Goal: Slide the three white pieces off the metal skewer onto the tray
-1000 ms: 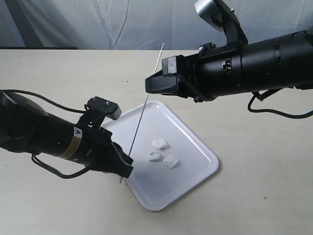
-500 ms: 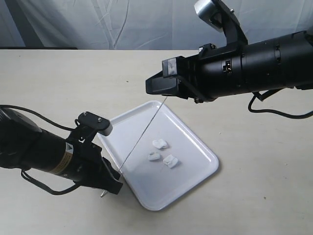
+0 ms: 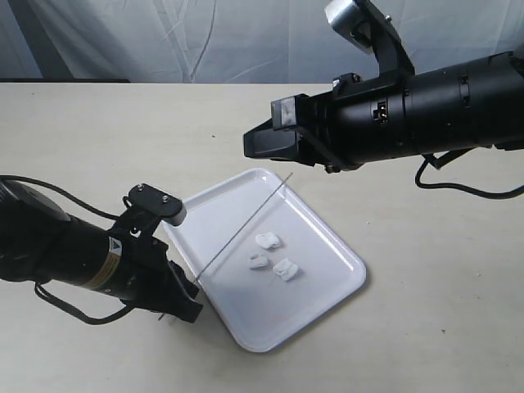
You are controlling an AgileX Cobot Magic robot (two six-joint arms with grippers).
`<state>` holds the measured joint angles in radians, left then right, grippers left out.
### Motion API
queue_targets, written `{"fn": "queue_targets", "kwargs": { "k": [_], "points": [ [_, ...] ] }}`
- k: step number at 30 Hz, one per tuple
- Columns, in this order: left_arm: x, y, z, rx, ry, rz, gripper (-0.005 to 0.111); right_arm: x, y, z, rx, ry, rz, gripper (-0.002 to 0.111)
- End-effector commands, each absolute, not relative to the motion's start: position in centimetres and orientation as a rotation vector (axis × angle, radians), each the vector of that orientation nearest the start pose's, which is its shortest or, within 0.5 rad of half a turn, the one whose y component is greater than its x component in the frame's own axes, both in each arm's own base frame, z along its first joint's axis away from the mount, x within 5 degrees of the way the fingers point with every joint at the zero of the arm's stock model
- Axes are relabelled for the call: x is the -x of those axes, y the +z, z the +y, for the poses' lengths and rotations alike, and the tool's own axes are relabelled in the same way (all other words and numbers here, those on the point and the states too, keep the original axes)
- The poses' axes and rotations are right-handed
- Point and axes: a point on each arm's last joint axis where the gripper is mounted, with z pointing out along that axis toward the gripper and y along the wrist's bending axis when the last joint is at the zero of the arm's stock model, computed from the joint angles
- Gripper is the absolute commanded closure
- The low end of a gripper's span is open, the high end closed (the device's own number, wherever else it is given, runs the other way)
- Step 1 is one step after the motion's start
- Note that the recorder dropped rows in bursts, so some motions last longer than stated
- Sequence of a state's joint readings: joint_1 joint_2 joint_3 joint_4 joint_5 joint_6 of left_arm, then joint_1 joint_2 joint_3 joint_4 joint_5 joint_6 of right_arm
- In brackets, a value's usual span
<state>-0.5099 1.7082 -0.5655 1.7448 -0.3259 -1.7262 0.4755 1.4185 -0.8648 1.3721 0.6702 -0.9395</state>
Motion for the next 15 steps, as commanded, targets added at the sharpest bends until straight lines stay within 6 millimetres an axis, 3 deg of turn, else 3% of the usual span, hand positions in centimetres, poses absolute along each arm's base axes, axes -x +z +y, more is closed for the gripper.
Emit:
{"fn": "queue_targets", "kwargs": {
  "k": [1, 3, 12, 15],
  "points": [
    [-21.6, 11.5, -15.2, -0.82, -0.559, 2.574, 0.088, -22.8, 27.5, 18.1, 0.52, 1.189, 2.236, 0.069],
    [-22.0, 12.1, -15.2, -0.84, -0.523, 2.529, 0.088, -22.8, 27.5, 18.1, 0.523, 1.193, 2.236, 0.069],
    [-22.1, 18.7, -14.7, -0.78, -0.483, 2.272, 0.083, -22.9, 27.3, 18.0, 0.539, 1.154, 2.239, 0.069],
    [-21.9, 20.7, -14.1, -0.774, -0.423, 2.179, 0.083, -22.5, 27.4, 17.6, 0.642, 1.069, 2.234, 0.077]
  ]
}}
